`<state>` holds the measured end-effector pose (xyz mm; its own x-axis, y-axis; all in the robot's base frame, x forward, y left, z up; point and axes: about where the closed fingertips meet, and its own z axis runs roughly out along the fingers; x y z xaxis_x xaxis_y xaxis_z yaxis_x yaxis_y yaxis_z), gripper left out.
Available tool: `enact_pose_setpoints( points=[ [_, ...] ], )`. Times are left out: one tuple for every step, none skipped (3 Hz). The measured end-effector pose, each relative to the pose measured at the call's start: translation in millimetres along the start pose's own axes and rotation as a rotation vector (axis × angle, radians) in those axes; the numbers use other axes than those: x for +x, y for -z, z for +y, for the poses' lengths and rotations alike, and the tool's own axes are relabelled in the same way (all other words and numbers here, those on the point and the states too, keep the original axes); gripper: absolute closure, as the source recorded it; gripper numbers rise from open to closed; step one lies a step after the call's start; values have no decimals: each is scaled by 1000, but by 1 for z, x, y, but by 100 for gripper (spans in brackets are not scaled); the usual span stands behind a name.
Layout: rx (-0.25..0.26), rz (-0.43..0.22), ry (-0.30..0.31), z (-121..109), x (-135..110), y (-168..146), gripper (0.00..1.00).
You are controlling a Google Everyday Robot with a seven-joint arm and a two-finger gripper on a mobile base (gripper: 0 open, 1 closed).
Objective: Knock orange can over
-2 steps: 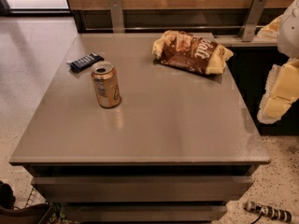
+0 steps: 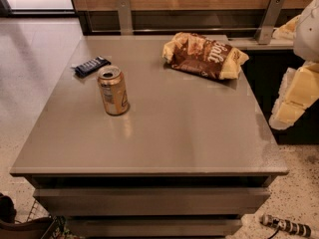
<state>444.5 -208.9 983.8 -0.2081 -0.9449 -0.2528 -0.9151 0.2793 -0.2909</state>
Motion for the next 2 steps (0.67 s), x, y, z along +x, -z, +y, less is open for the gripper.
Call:
enact_pose_setpoints(
  points=[
    [-8, -181, -52, -6, -13, -35, 0],
    [-11, -388, -109, -13, -31, -74, 0]
  ],
)
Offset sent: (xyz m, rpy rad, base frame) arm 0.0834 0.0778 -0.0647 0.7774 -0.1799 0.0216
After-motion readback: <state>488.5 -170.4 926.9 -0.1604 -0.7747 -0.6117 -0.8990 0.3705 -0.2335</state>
